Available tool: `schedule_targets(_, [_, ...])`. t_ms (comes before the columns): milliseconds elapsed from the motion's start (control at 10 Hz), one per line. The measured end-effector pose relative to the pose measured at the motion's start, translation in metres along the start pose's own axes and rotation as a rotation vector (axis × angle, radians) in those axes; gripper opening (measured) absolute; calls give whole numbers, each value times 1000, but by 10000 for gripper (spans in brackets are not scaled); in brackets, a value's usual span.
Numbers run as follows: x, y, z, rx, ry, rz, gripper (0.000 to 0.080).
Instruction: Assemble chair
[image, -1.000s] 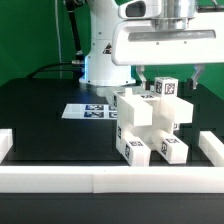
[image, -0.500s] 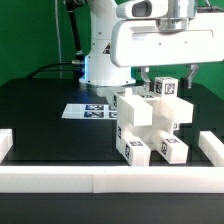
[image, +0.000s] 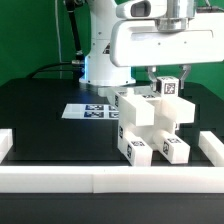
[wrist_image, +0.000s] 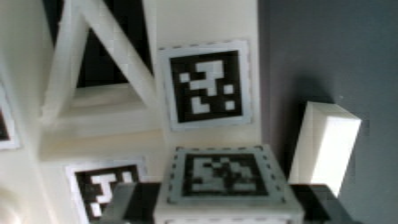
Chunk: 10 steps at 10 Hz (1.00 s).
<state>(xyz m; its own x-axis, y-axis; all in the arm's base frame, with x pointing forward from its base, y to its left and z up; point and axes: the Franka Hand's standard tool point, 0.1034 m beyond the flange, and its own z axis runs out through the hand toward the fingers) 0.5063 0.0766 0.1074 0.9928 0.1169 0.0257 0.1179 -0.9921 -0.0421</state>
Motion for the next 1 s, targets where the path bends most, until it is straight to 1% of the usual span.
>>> schedule_targets(200, [0,0,0,0,0,33,272])
schedule_targets(400, [0,0,0,1,0,251,272])
schedule_targets(500, [0,-1,0,2,-1,281,272])
schedule_targets(1000, [0,-1,1,2,-2,625,272])
